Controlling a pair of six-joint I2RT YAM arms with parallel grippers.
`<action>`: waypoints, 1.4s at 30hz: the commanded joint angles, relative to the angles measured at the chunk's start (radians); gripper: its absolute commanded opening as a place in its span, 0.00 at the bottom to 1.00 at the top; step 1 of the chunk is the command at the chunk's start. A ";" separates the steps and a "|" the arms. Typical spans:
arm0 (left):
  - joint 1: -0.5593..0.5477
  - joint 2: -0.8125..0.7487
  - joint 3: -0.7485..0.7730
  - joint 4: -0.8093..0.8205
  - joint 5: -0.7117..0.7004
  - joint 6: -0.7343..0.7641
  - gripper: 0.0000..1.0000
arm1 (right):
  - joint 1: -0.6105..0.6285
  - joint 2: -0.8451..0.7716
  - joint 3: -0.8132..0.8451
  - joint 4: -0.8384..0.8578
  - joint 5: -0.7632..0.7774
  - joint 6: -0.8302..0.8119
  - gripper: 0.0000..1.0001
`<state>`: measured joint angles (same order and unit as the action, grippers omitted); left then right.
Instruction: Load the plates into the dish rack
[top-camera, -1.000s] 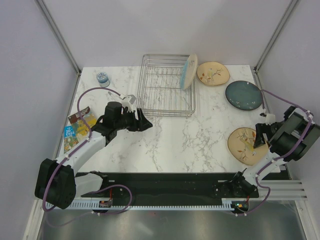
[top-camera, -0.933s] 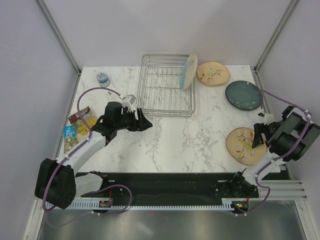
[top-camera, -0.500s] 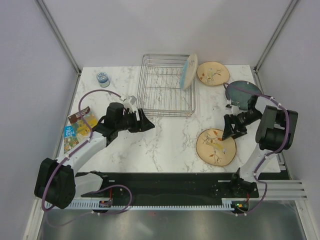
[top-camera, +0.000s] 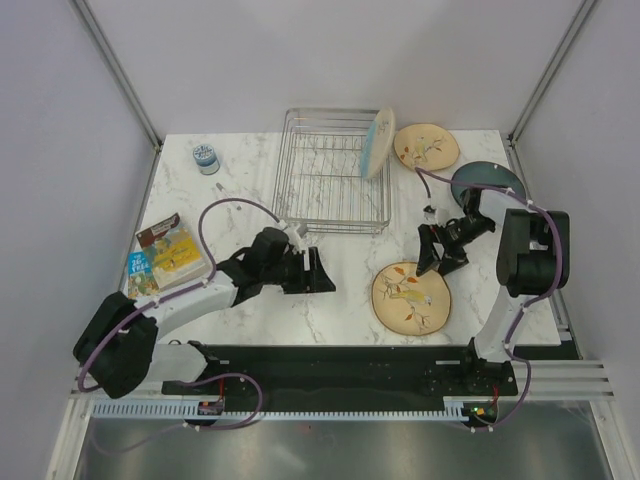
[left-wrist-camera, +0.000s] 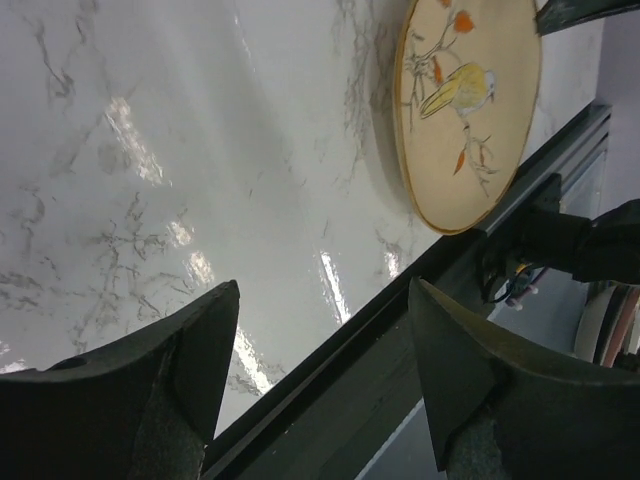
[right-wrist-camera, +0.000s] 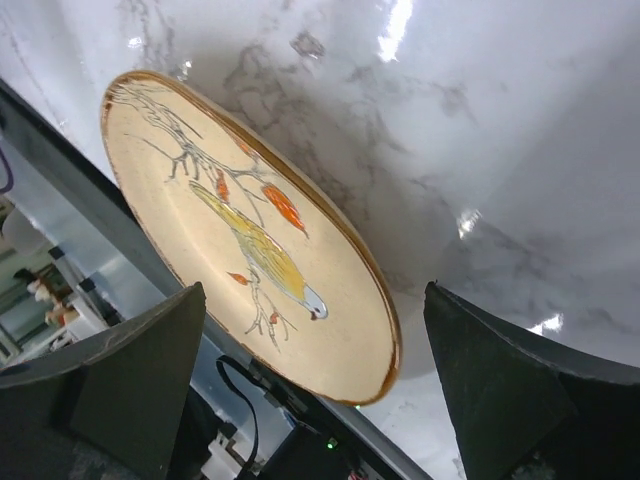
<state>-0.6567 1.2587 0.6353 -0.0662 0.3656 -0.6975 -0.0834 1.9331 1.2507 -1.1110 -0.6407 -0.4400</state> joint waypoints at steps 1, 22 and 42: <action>-0.093 0.114 -0.003 0.060 -0.097 -0.109 0.75 | -0.076 -0.083 -0.042 0.050 0.099 0.018 0.98; -0.342 0.585 0.303 0.321 -0.145 -0.370 0.52 | -0.233 0.059 -0.109 -0.125 0.015 -0.245 0.93; -0.366 0.699 0.392 0.347 -0.114 -0.445 0.02 | -0.253 0.265 -0.066 -0.348 -0.157 -0.546 0.43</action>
<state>-1.0115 1.9118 0.9581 0.2249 0.2558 -1.1225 -0.3496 2.1841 1.1828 -1.4139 -0.6971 -0.8856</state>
